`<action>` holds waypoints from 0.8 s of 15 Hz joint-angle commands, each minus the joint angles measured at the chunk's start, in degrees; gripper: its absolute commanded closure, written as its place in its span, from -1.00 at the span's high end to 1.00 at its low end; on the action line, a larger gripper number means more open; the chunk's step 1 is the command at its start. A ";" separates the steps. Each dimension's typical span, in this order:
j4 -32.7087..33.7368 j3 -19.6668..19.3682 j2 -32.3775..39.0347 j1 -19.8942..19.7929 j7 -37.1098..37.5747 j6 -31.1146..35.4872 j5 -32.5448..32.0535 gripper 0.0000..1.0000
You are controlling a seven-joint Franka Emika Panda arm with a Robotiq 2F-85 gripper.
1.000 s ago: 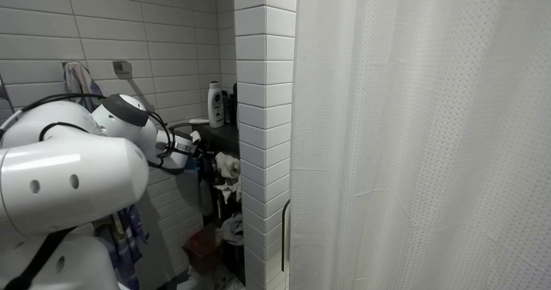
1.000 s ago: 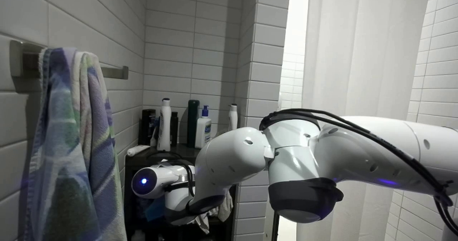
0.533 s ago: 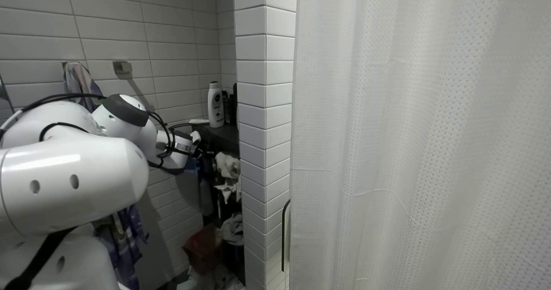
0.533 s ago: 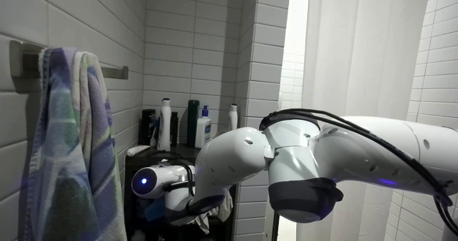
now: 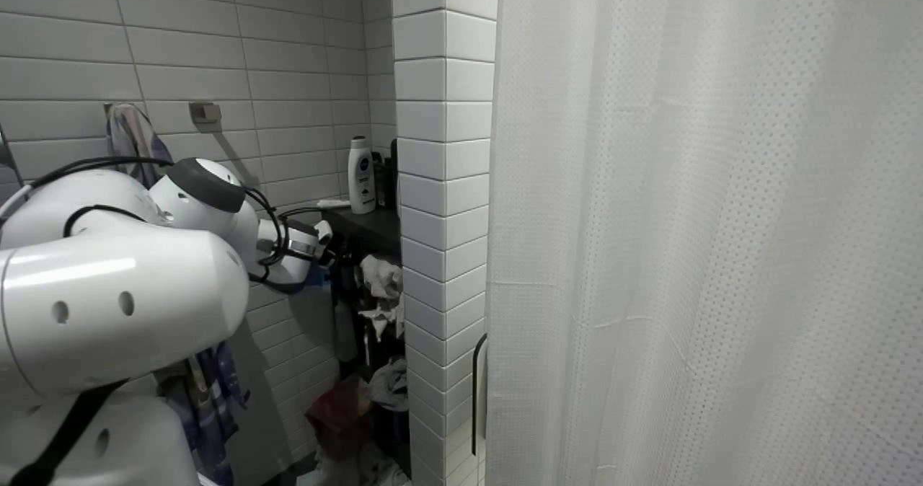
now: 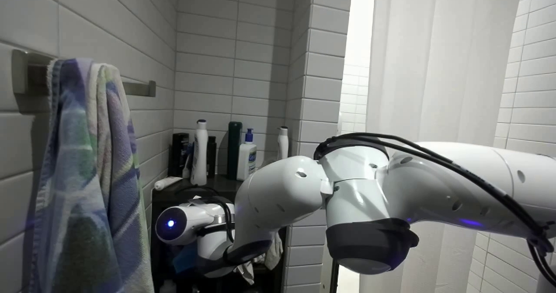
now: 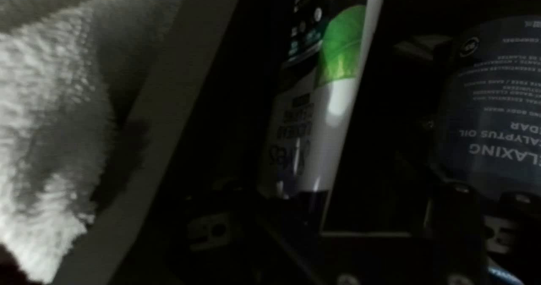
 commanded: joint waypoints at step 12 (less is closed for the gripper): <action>-1.91 2.80 2.52 1.84 -2.57 -9.53 1.51 1.00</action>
